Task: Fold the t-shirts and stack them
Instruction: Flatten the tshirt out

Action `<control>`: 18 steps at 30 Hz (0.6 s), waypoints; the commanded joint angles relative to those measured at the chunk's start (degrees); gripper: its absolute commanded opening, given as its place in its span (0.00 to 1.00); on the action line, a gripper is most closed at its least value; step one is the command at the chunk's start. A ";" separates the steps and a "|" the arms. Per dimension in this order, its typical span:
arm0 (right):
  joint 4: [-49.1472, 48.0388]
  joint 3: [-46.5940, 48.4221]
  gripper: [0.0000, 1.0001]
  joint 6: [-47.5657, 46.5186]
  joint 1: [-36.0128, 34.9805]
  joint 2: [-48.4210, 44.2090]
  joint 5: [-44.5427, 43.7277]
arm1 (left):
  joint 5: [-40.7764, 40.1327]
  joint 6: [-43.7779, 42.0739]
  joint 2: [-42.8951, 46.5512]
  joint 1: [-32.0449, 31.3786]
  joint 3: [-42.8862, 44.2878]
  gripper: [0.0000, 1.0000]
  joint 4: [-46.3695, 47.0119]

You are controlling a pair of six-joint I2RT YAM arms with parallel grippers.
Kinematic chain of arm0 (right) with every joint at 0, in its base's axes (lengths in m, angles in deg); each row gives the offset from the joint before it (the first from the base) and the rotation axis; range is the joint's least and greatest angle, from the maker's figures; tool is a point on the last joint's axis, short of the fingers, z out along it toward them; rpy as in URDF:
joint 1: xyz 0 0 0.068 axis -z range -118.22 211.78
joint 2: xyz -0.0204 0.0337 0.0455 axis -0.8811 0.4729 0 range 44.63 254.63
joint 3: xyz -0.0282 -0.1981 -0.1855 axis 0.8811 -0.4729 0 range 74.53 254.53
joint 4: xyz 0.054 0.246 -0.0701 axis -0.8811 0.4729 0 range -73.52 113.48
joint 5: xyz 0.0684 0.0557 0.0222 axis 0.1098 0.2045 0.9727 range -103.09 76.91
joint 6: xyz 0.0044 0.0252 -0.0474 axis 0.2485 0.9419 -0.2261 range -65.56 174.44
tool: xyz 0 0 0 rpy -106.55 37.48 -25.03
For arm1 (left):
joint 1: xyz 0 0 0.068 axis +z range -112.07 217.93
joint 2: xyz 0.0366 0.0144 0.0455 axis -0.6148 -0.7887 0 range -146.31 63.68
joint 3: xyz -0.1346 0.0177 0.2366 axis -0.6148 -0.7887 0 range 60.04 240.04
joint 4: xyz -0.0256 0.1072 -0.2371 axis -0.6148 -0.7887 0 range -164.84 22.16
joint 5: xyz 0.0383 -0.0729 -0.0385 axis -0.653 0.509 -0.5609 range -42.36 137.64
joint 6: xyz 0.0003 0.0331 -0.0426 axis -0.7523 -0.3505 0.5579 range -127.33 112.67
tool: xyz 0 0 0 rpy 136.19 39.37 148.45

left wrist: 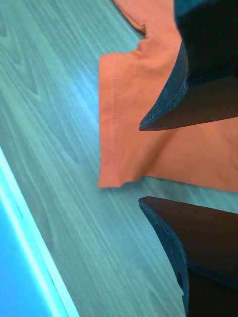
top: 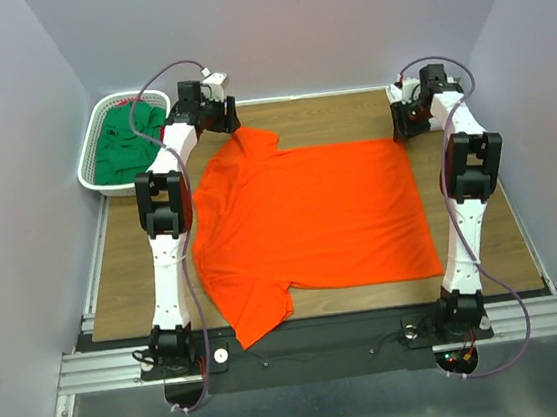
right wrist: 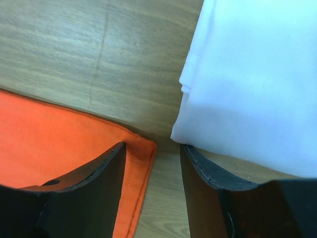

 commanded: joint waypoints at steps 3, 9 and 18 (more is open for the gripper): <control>-2.88 3.25 0.53 2.83 0.23 1.74 4.58 | 2.68 6.32 -2.11 0.54 5.07 0.67 4.55; -2.80 2.20 0.48 3.19 0.23 1.92 5.63 | 1.80 9.06 -2.82 0.28 5.26 0.67 6.04; -2.80 2.37 0.47 3.98 0.23 1.92 6.69 | 0.48 16.35 -3.70 0.10 3.15 0.61 6.92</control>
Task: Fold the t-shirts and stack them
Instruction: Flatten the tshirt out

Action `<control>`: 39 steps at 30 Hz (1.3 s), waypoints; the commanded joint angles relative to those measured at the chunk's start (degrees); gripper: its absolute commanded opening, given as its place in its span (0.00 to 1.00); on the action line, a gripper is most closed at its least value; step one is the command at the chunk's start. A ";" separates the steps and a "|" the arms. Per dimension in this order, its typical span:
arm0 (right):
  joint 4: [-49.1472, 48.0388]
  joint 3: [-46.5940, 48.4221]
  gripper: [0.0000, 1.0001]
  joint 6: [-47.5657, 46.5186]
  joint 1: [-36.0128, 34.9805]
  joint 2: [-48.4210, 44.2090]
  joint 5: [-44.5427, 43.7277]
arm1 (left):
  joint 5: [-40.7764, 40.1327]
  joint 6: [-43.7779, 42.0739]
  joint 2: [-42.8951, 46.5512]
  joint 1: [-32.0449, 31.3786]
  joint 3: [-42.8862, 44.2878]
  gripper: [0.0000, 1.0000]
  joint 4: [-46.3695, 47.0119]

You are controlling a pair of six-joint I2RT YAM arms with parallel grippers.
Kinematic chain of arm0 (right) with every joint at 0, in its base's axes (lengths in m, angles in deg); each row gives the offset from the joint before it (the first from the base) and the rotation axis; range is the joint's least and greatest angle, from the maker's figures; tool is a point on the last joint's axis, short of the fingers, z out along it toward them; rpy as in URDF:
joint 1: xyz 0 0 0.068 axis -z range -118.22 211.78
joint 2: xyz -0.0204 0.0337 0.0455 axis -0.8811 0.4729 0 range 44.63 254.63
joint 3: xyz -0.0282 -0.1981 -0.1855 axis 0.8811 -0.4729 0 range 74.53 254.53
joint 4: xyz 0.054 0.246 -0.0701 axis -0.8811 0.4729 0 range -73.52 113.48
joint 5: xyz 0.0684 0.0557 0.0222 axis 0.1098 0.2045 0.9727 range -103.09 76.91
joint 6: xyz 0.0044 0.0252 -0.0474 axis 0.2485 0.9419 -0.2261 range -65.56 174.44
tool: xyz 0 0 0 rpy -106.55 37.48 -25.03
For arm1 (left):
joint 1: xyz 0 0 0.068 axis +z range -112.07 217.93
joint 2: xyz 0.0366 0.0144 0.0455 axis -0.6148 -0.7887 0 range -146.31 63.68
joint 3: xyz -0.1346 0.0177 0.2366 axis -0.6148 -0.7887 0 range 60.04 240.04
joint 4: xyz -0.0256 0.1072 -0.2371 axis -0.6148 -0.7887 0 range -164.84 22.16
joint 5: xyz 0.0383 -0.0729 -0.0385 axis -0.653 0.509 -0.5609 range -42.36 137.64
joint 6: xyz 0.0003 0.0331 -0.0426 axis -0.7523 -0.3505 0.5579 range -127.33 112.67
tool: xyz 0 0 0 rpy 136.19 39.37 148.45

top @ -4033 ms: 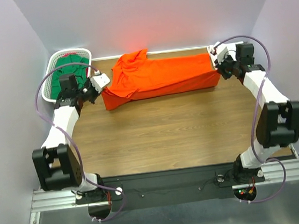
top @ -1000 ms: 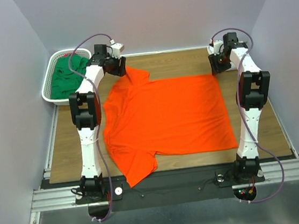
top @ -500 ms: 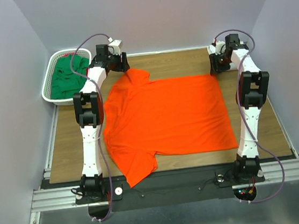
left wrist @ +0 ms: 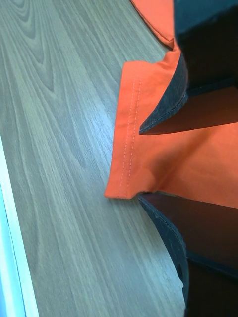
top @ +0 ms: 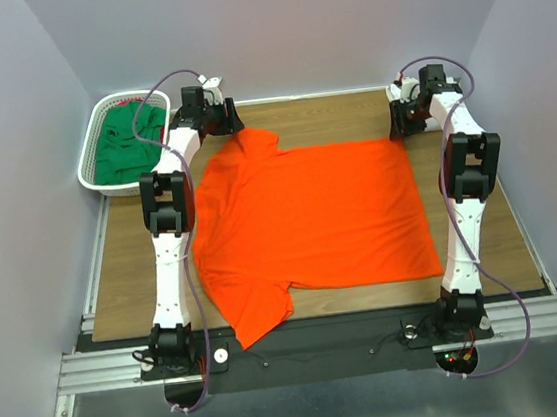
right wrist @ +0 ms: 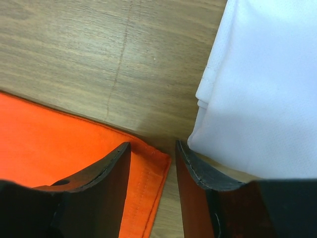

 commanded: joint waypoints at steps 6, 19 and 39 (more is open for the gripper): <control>-1.70 0.33 0.47 1.95 0.23 0.92 4.40 | 1.65 6.33 0.25 0.12 0.65 0.58 3.95; -1.62 0.86 0.36 1.86 0.23 1.89 4.14 | -0.11 7.56 -1.77 0.12 0.65 0.48 4.31; -1.44 0.95 0.03 1.25 0.23 0.74 3.79 | 4.11 7.22 0.59 0.83 1.09 0.00 6.15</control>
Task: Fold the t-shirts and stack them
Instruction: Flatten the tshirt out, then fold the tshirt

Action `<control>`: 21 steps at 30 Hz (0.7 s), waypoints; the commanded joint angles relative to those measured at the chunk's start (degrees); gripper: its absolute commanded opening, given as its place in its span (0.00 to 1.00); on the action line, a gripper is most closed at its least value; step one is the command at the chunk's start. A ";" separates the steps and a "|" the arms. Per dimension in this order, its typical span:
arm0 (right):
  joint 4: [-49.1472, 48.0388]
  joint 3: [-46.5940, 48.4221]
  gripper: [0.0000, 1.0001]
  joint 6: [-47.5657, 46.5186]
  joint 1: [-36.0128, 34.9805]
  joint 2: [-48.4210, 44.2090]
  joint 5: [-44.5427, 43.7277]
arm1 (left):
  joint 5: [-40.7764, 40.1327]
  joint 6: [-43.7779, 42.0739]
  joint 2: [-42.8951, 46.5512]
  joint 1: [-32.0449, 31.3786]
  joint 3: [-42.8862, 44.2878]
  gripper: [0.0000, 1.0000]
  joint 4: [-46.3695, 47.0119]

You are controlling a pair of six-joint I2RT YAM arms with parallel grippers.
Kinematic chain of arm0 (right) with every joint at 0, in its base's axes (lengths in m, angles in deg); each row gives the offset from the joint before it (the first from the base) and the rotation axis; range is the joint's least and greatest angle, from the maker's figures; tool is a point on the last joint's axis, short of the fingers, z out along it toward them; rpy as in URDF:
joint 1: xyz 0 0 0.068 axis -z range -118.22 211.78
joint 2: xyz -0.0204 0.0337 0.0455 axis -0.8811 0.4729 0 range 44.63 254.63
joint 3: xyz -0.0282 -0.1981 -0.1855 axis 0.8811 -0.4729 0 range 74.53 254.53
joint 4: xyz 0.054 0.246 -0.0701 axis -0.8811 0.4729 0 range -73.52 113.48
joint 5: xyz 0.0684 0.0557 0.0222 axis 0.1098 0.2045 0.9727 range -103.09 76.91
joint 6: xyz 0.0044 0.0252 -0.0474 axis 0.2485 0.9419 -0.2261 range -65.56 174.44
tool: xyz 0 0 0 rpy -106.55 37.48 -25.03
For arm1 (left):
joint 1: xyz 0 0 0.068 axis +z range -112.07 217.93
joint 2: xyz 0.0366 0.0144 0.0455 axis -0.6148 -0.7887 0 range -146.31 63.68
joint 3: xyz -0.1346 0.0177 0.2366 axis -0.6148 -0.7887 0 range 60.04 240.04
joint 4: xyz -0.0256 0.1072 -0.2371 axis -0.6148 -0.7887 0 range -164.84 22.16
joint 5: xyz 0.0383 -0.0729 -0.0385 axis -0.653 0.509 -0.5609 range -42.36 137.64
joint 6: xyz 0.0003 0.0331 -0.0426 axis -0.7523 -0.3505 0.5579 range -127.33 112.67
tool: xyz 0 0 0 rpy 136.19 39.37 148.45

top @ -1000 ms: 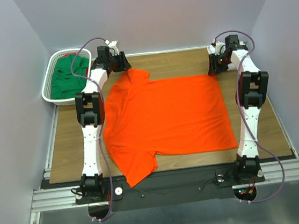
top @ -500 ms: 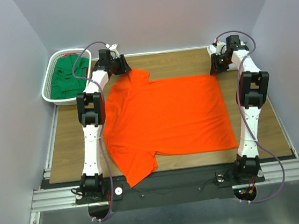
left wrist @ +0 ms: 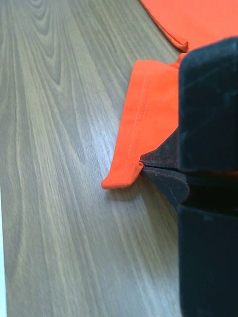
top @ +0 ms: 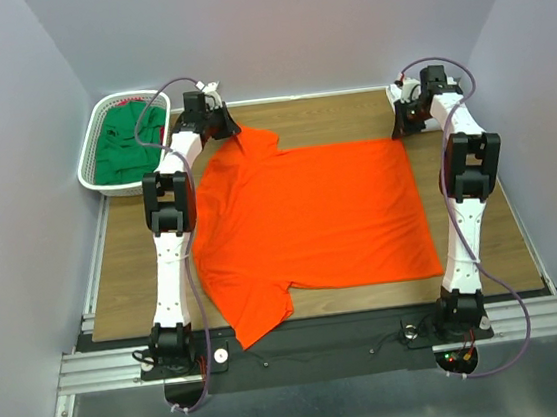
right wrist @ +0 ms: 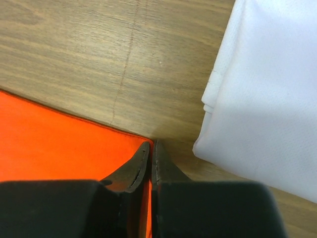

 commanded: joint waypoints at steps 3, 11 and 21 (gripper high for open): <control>-0.81 1.65 0.01 -1.07 -0.19 -1.01 0.82 | 4.99 -3.47 6.77 1.38 1.18 0.00 4.52; -0.89 2.45 0.01 -2.83 0.43 -5.75 1.34 | 5.34 -13.85 19.96 1.55 -7.95 0.00 4.61; -0.89 0.77 0.01 -5.20 1.22 -9.27 2.75 | 6.48 -20.80 23.83 1.55 -10.95 0.00 -0.23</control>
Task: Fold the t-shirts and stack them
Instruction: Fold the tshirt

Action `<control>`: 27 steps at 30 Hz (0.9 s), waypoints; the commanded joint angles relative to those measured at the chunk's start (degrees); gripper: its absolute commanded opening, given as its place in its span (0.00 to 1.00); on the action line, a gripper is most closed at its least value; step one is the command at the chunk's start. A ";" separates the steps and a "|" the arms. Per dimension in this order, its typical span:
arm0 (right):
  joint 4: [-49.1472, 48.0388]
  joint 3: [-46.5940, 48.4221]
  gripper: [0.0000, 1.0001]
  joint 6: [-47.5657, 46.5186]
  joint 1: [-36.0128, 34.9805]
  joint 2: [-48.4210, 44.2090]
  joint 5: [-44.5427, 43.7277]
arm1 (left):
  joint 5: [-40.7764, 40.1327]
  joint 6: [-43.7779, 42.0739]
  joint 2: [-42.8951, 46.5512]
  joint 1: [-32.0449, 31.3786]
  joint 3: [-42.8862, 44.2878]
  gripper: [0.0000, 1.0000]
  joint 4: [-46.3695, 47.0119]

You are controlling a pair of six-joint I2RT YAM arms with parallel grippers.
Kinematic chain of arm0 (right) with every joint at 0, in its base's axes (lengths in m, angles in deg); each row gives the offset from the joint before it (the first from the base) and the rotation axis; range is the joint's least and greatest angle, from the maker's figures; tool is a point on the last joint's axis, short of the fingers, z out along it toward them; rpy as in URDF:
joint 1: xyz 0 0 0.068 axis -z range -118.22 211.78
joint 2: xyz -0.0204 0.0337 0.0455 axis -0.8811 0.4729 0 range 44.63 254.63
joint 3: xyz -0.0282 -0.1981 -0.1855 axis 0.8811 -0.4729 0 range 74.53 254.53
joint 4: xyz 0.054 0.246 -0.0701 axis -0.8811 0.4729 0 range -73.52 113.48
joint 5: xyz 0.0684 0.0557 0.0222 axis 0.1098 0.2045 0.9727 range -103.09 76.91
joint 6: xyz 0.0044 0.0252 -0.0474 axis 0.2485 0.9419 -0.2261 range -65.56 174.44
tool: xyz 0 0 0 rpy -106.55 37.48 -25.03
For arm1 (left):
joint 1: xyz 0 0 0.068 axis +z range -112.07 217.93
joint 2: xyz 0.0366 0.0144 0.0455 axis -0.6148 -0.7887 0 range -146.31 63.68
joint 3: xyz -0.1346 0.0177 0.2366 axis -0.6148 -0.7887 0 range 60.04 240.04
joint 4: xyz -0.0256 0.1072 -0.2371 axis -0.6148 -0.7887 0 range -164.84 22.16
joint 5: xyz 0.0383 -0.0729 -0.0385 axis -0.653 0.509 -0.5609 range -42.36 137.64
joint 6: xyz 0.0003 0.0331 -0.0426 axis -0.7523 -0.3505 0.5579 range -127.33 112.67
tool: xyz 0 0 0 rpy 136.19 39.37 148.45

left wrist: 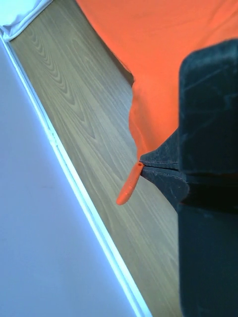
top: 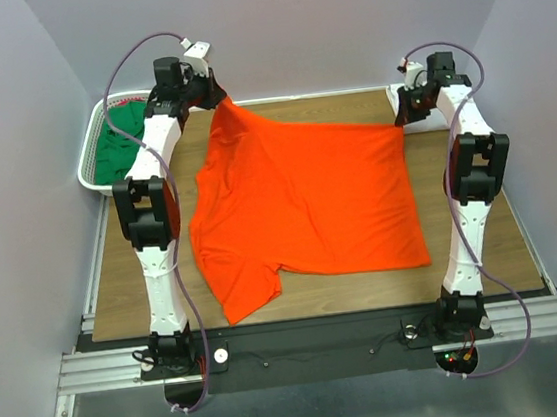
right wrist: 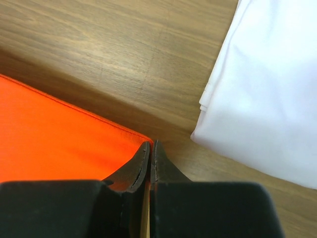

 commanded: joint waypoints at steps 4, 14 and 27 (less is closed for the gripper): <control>-0.92 -0.63 0.01 -3.15 1.09 -6.59 2.01 | 1.37 -4.92 4.15 0.33 -3.13 0.00 -0.99; -0.92 -11.96 0.01 -7.81 1.35 -15.90 3.59 | -0.65 -10.09 20.22 0.07 -24.73 0.00 3.31; -0.65 -28.73 0.01 -15.01 1.44 -24.52 3.07 | -4.51 -20.38 37.10 -1.87 -50.58 0.00 -1.34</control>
